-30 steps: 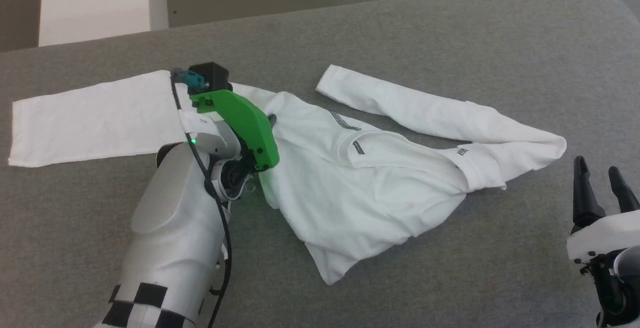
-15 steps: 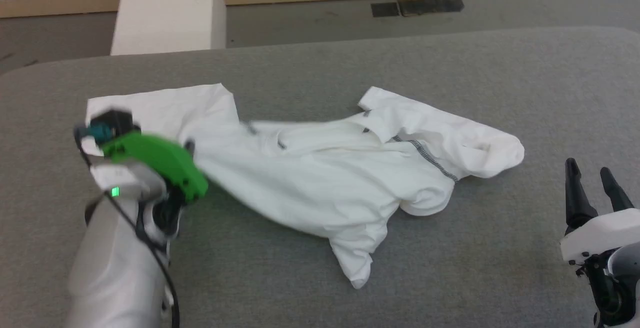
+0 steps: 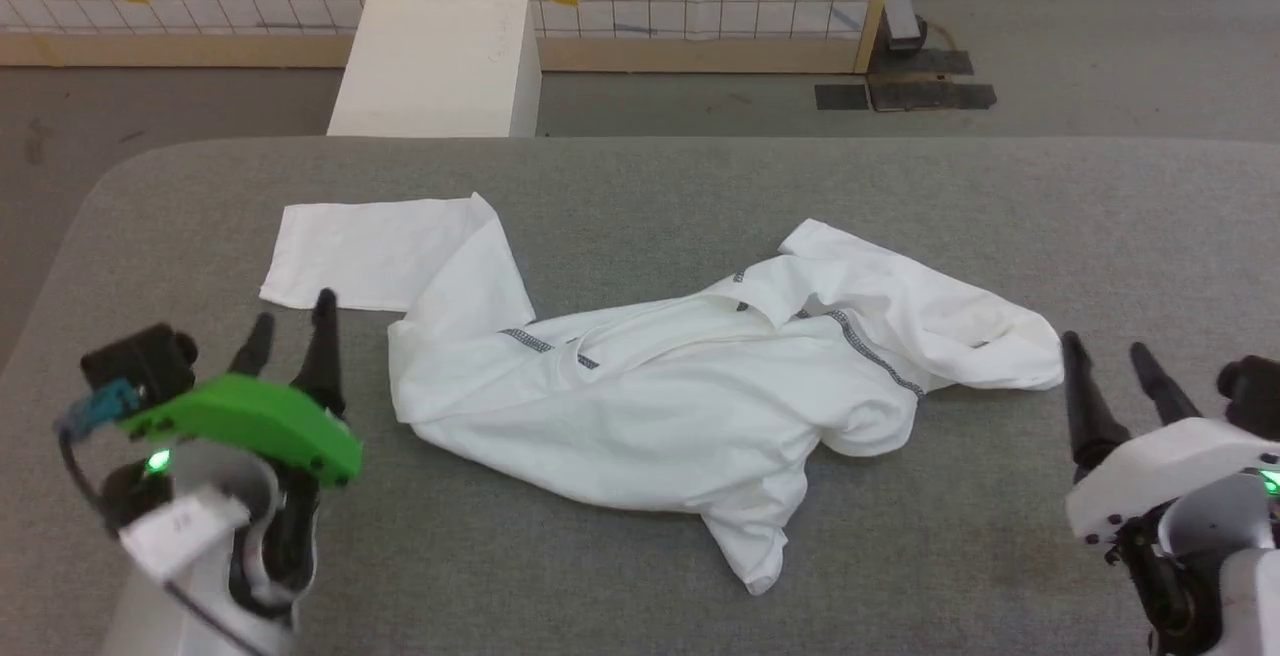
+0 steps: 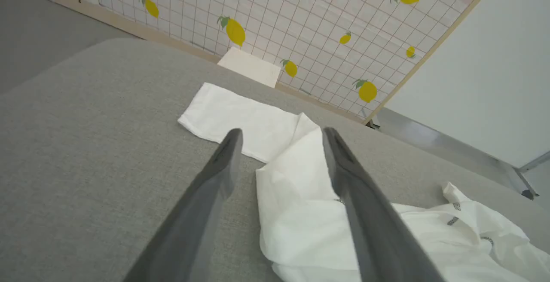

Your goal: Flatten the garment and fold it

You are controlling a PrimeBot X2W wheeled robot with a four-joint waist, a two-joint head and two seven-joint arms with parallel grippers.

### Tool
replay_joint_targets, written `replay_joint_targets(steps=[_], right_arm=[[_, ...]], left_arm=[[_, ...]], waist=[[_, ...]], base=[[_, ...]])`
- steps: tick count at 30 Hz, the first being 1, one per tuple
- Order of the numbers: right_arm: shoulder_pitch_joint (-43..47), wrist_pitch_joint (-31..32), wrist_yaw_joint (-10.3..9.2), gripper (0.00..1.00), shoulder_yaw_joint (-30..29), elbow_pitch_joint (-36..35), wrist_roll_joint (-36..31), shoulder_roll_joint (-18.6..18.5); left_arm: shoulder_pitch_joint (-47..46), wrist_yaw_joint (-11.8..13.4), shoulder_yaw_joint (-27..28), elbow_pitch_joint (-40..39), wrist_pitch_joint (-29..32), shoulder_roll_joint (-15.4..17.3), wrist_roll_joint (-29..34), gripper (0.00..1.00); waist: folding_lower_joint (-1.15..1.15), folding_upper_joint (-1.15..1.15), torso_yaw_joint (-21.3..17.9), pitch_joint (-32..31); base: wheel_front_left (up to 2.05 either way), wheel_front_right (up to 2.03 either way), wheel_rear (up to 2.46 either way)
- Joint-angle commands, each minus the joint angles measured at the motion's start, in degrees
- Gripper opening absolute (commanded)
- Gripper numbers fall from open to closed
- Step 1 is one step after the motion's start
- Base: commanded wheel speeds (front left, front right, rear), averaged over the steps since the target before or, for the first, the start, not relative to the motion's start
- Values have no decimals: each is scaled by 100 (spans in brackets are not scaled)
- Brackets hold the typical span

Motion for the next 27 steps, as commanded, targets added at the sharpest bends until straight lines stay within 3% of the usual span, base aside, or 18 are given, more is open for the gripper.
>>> replay_joint_targets(steps=[1, 4, 7, 16, 27], right_arm=[[82, 106, -9, 100, 132, -45, -67, 2], [120, 486, -9, 100, 586, -102, -102, 2], [63, 979, -9, 100, 1066, -127, -172, 2], [-1092, 2779, -9, 100, 2602, 484, -902, 2], [-1651, 3372, -9, 100, 3703, 1891, -600, 2]], left_arm=[[312, -84, -63, -104, -423, 128, 334, 100], [772, -180, -248, -248, -1492, 206, 941, 100], [1092, -212, -313, -248, -1891, 62, 1093, 100], [1252, -214, -239, -279, -2049, -356, 1263, 100], [991, -429, -200, -177, -2054, -571, 1436, 100]], waist=[[0, 0, 29, -26], [0, 0, 56, -29], [0, 0, 73, 9], [0, 0, 213, 300], [0, 0, 462, 508]], base=[[0, 0, 0], [0, 0, 0], [0, 0, 0], [0, 0, 0], [0, 0, 0]])
